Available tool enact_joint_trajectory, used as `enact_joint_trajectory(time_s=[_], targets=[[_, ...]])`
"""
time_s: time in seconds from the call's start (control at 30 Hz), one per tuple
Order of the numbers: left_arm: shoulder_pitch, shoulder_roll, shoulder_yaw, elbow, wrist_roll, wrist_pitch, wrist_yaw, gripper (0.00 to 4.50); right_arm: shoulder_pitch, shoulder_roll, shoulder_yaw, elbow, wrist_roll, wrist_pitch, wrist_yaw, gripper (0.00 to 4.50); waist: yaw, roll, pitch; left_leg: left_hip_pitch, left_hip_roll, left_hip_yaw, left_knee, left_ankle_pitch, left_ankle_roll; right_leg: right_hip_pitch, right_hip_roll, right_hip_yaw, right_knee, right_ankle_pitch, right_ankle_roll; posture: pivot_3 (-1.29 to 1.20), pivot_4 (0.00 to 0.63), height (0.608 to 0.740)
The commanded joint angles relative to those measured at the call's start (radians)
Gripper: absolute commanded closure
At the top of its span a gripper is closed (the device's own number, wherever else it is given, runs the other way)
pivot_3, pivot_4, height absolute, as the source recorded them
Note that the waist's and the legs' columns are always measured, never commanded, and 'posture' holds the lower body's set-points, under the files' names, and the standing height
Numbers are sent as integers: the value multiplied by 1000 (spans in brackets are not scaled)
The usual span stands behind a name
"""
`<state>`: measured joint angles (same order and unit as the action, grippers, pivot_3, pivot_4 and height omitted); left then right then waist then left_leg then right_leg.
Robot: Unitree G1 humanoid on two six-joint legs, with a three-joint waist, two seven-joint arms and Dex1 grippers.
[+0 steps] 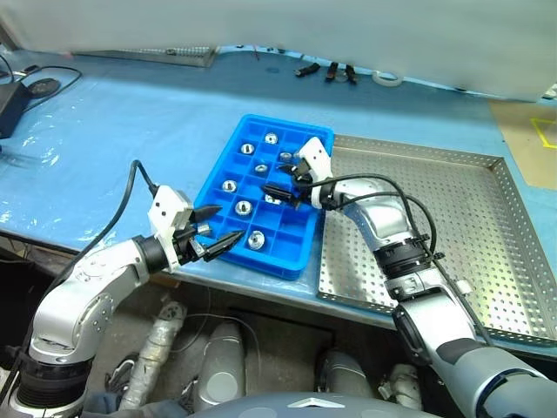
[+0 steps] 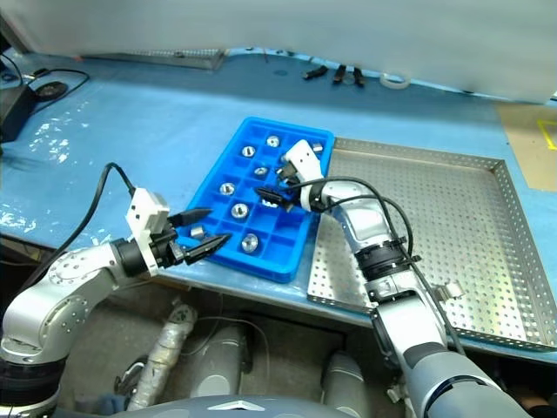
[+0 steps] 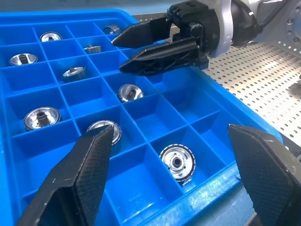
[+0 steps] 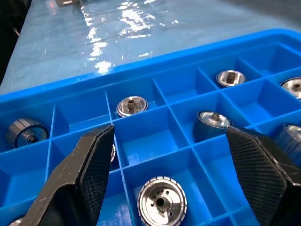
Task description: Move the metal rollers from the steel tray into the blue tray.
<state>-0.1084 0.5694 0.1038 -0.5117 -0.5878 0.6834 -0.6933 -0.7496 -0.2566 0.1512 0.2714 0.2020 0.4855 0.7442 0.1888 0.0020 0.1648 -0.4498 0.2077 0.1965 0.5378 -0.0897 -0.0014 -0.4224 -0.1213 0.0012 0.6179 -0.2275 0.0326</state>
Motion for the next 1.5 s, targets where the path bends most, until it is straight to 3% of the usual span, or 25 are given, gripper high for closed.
enact_joint_trajectory(time_s=[0.03, 0.23, 0.5, 0.7, 0.93, 1.13, 1.5], targets=[[-51, 3, -26, 20, 2, -32, -27, 448, -2, -51, -61, -125, 46, 42, 17, 535, -3, 0, 0, 0, 0, 0, 0, 0, 0, 0, 0, 0, 0, 0, 0, 230, 150, 740], [-179, -20, -111, 155, 31, -71, -93, 448, 66, -194, -132, -381, 131, 179, 59, 535, -17, 0, 0, 1, 0, 0, 1, 1, -1, 1, 1, 1, 2, 0, 0, 76, 150, 740], [-389, -107, -253, 433, 105, -201, -266, 448, 342, -433, -345, -617, 202, 312, 38, 535, -63, 0, 0, 3, 0, 2, 5, 1, -1, 3, 1, 3, 1, 0, 1, -163, 150, 740], [-508, -175, -313, 596, 150, -279, -379, 448, 604, -446, -516, -715, 198, 330, -55, 535, -117, 0, 0, 5, 1, 5, 5, -1, 2, 3, 2, 5, 1, 0, 0, -297, 150, 740], [-579, -219, -329, 702, 185, -324, -454, 448, 844, -409, -601, -795, 196, 294, -118, 535, -161, 0, -1, 5, 1, 8, 6, -3, 6, 4, 1, 8, -2, 0, 0, -355, 150, 740], [-588, -234, -325, 697, 196, -308, -462, 448, 885, -407, -605, -759, 191, 254, -136, 535, -174, 0, -1, 6, 0, 8, 7, -4, 7, 5, -1, 9, -2, 0, 0, -348, 150, 740], [-529, -219, -308, 586, 181, -240, -418, 448, 868, -446, -552, -488, 117, 131, -119, 535, -171, 0, -1, 8, -1, 9, 7, -8, 14, 15, -3, 5, -12, 0, 0, -287, 150, 740]])
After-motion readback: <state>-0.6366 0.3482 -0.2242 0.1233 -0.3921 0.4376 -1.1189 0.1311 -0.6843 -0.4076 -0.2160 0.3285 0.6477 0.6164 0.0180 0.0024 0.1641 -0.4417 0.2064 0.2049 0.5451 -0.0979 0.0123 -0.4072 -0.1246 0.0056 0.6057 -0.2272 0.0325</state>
